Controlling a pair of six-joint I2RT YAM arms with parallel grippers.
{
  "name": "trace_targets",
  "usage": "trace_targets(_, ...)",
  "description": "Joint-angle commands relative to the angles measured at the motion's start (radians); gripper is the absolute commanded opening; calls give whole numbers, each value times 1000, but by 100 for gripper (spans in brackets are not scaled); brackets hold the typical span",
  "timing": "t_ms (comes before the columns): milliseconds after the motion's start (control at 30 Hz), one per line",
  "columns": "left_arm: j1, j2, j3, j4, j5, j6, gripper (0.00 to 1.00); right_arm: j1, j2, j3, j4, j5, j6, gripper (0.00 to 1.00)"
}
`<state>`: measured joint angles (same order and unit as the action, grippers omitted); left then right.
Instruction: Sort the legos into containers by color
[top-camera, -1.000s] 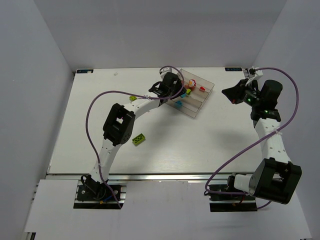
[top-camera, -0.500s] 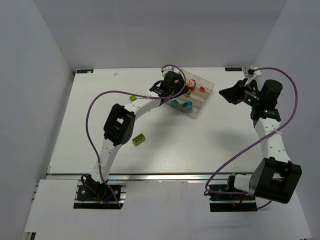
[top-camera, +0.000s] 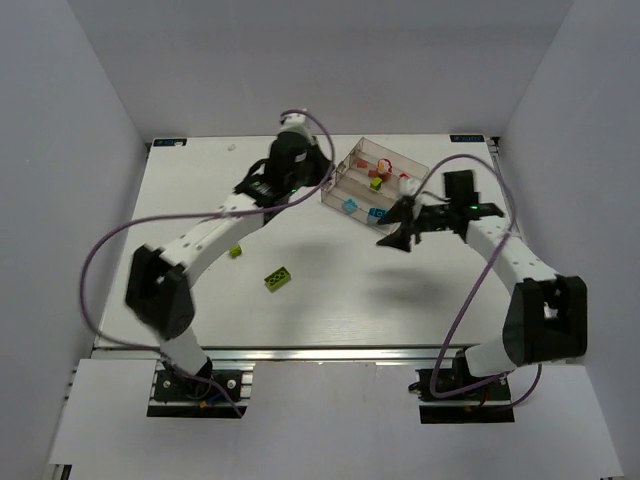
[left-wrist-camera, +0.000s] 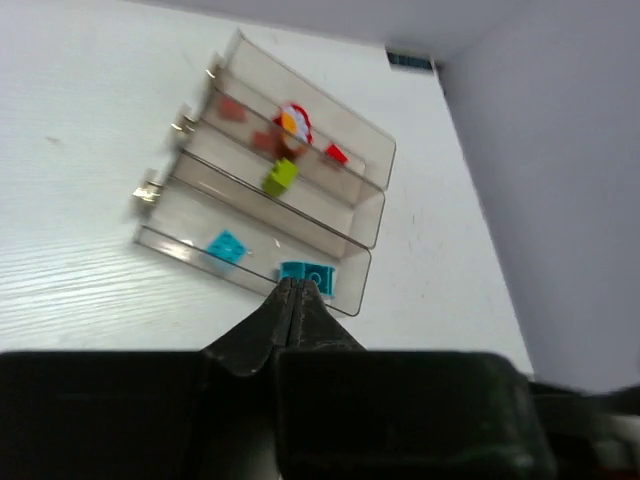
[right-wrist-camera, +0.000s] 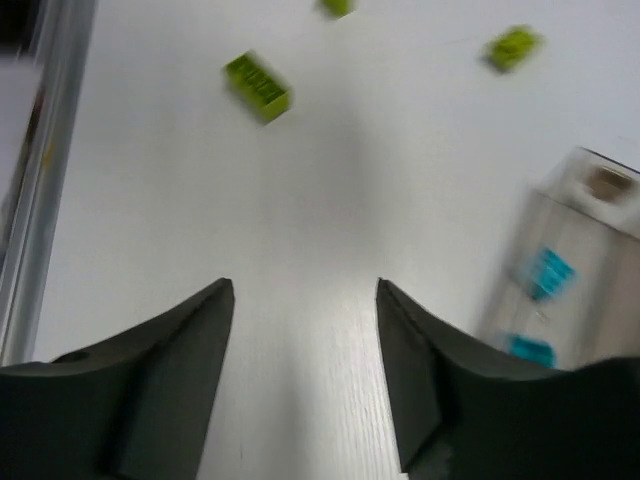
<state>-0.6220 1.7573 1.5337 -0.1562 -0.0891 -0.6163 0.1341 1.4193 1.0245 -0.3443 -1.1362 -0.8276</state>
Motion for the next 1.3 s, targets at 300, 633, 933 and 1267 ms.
trace_targets(300, 146, -697, -657, -50, -619, 365, 85, 530, 467, 452, -343, 440, -594, 89)
trace_targets(633, 146, -881, -722, 21, -829, 517, 88, 708, 839, 922, -470, 553, -496, 89)
trace_targets(933, 146, -1016, -778, 96, -911, 540, 92, 775, 899, 965, -562, 576, -515, 88)
trace_targets(1267, 146, -989, -765, 69, -885, 517, 93, 826, 914, 948, -395, 657, -256, 82)
